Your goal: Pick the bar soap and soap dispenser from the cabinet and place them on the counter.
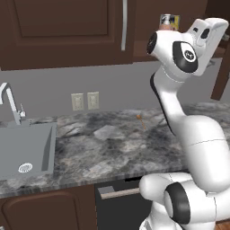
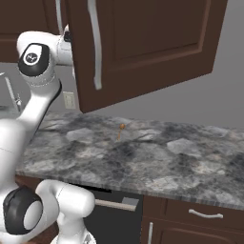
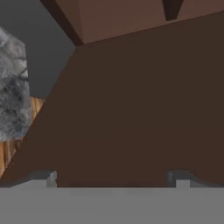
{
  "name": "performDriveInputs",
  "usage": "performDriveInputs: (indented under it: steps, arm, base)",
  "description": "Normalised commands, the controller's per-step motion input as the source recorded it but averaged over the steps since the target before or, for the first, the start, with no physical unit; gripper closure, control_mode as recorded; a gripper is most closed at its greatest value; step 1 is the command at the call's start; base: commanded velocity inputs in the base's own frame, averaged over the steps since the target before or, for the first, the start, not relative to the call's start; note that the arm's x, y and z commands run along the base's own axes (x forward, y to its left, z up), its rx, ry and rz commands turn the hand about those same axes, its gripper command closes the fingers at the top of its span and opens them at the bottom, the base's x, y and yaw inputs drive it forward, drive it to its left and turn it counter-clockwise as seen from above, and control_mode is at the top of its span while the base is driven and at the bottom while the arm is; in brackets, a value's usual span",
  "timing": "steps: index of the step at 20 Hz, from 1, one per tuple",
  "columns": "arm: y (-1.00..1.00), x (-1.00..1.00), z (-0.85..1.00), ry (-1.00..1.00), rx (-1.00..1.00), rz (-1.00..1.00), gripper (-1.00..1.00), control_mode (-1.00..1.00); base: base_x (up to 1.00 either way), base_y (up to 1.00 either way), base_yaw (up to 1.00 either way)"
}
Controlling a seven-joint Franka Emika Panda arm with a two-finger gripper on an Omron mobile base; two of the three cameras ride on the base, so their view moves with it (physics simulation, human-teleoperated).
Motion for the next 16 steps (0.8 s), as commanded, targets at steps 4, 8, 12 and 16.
performDriveInputs:
  steps: [4, 8, 12, 16]
  arm:
    - [-0.83, -0.28, 0.0, -0.04, 0.0, 0.0, -1.0, -1.0]
    - [-0.95, -0.4, 0.0, -0.05, 0.0, -0.01, -1.0, -1.0]
    - [-0.95, -0.37, 0.0, -0.05, 0.0, -0.01, -1.0, -1.0]
    - [-0.73, -0.13, 0.0, -0.08, 0.0, 0.0, -1.0, -1.0]
  base:
    - [0.0, 0.0, 0.0]
    - [0.0, 0.0, 0.0]
    - [0.0, 0.0, 0.0]
    - [0.0, 0.0, 0.0]
